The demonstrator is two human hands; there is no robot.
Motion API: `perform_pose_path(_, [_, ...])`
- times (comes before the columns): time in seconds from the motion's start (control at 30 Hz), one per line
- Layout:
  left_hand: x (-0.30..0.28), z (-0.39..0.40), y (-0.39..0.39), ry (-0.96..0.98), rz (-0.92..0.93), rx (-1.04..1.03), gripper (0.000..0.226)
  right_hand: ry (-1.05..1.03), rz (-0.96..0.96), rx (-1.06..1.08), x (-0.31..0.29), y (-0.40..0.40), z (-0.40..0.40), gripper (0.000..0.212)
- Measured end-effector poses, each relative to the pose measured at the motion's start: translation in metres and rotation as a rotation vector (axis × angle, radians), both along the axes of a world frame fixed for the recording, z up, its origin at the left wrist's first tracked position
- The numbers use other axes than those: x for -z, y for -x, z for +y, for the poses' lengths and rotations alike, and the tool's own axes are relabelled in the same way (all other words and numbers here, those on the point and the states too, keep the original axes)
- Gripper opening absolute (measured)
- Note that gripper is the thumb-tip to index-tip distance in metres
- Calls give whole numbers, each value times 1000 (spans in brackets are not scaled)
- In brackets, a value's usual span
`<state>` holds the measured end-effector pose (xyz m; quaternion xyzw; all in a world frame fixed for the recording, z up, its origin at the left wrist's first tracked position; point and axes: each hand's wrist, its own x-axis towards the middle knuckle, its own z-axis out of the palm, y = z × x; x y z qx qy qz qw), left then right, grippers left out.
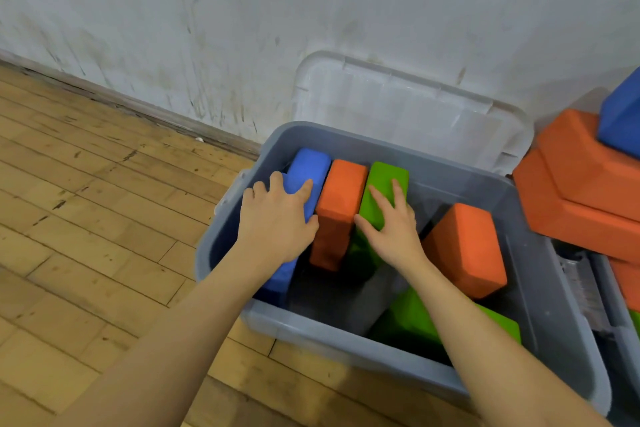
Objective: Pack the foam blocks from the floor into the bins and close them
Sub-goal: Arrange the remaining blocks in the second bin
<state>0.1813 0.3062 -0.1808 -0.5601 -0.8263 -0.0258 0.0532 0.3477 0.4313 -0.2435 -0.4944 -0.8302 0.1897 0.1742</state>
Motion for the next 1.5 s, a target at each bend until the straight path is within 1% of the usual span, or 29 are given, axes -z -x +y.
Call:
perform_pose_path(0.17, [-2,2,6,29,-9,-19,61,47,-38,-48,6,1,7,64])
perform_pose_path(0.27, [0,3,1,11,3,-10,61,50,-37,-55,12,-4,4,64])
perform_pose_path(0.33, [3,0,3,4,-21,-15,61,80,-27,-51,12,-5,1,67])
perform_pose_path(0.4, [7,-3,5,12,-65,-40,62,141,-27,-43,10,-4,-3,75])
perform_pose_path(0.47, [9,-5,6,11,-78,-48,62,113,-91,-79,10,-1,-5,79])
perform_pose_path(0.53, [12,-9,6,-6,-99,-35,61,48,-176,-103,11,1,-4,74])
perform_pose_path(0.6, [13,-14,7,-19,-119,-40,62,19,-296,-78,7,3,-6,67])
perform_pose_path(0.67, [12,-16,4,-8,-100,-43,62,-102,-390,-53,3,7,-12,60])
perform_pose_path(0.73, [11,-16,-3,19,-87,-29,63,-237,-360,-103,-4,17,-21,60])
perform_pose_path(0.77, [10,-15,-5,28,-97,-20,64,-239,-320,-138,-6,24,-23,57])
perform_pose_path(0.83, [6,-13,-3,30,-139,-20,65,-175,-275,-200,-8,39,-22,49])
perform_pose_path(1.03, [-4,-12,13,31,-203,-55,64,-138,-322,-309,-5,71,2,46])
perform_pose_path(1.1, [-7,-7,18,19,-211,-64,63,-197,-385,-342,-5,78,10,47])
perform_pose_path(1.17, [-6,-3,20,6,-195,-51,63,-228,-423,-303,-5,80,16,46])
perform_pose_path(1.23, [3,0,20,-2,-171,-22,63,-187,-408,-265,-2,79,18,46])
perform_pose_path(1.33, [26,0,16,66,-174,-6,64,-123,-363,-256,0,78,19,45])
perform_pose_path(1.43, [43,2,10,117,-84,10,66,-68,-329,-254,-1,77,19,44])
perform_pose_path(1.5, [50,2,10,129,-84,37,66,-71,-325,-263,-2,76,18,43])
